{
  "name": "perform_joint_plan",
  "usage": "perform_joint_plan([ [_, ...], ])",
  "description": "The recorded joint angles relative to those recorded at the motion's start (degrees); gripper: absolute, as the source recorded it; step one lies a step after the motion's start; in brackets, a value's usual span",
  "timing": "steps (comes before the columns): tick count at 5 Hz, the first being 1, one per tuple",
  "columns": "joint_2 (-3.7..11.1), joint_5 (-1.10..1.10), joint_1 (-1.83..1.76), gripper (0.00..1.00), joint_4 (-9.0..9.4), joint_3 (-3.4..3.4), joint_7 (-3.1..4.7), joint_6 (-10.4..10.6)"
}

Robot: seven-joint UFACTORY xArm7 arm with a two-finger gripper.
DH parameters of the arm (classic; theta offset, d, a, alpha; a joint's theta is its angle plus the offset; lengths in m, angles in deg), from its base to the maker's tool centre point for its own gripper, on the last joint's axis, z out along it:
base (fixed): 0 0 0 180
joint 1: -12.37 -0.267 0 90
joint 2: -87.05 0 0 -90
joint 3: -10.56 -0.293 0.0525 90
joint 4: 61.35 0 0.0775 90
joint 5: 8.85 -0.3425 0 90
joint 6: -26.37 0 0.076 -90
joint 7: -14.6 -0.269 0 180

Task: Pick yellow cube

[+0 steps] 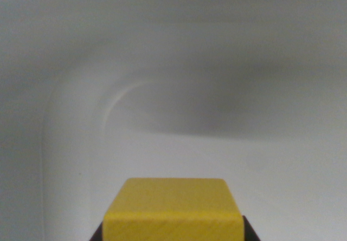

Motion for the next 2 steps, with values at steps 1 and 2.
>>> perform_joint_plan([
  [1,-0.76,-0.11,0.01,1.0,-1.83,-0.07,-0.03,-2.58],
  [2,-0.76,-0.11,0.01,1.0,-1.83,-0.07,-0.03,-2.58],
])
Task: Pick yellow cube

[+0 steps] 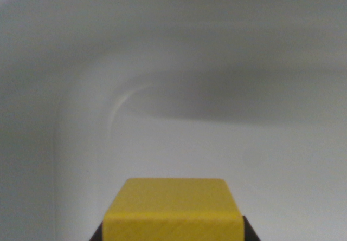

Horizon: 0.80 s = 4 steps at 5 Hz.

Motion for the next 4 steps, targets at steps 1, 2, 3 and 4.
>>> perform_joint_plan([
  [1,-0.78,-0.11,0.01,1.0,-1.88,-0.07,-0.03,-2.66],
  [2,-0.78,-0.11,0.01,1.0,-1.88,-0.07,-0.03,-2.66],
  [3,-1.58,-0.23,0.02,1.0,-3.8,-0.15,-0.07,-5.36],
  [4,-1.58,-0.23,0.02,1.0,-3.8,-0.15,-0.07,-5.36],
])
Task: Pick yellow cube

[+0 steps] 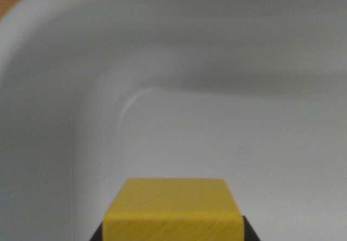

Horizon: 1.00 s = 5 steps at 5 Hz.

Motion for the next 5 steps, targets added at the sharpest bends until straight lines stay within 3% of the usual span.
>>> perform_joint_plan([
  [1,-0.8,-0.12,0.01,1.0,-1.92,-0.08,-0.04,-2.71],
  [2,-0.8,-0.12,0.01,1.0,-1.92,-0.08,-0.04,-2.71],
  [3,-1.56,-0.23,0.02,1.0,-3.77,-0.15,-0.07,-5.31],
  [4,-1.56,-0.23,0.02,1.0,-3.77,-0.15,-0.07,-5.31],
  [5,-2.34,-0.34,0.03,1.0,-5.65,-0.22,-0.1,-7.97],
])
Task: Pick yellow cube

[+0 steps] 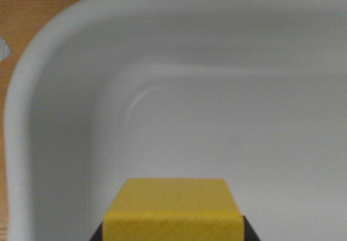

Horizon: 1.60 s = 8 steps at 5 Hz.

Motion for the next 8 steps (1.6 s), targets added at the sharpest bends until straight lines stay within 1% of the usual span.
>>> perform_joint_plan([
  [1,0.0,0.0,0.0,1.0,0.0,0.0,0.0,0.0],
  [2,-0.75,-0.11,0.01,1.0,-1.8,-0.07,-0.03,-2.55],
  [3,-0.75,-0.11,0.01,1.0,-1.8,-0.07,-0.03,-2.55],
  [4,-1.46,-0.21,0.02,1.0,-3.51,-0.14,-0.06,-4.96],
  [5,-1.46,-0.21,0.02,1.0,-3.51,-0.14,-0.06,-4.96],
  [6,-2.12,-0.31,0.03,1.0,-5.11,-0.2,-0.09,-7.21],
  [7,-2.12,-0.31,0.03,1.0,-5.11,-0.2,-0.09,-7.21],
  [8,-2.73,-0.39,0.04,1.0,-6.56,-0.26,-0.12,-9.26],
])
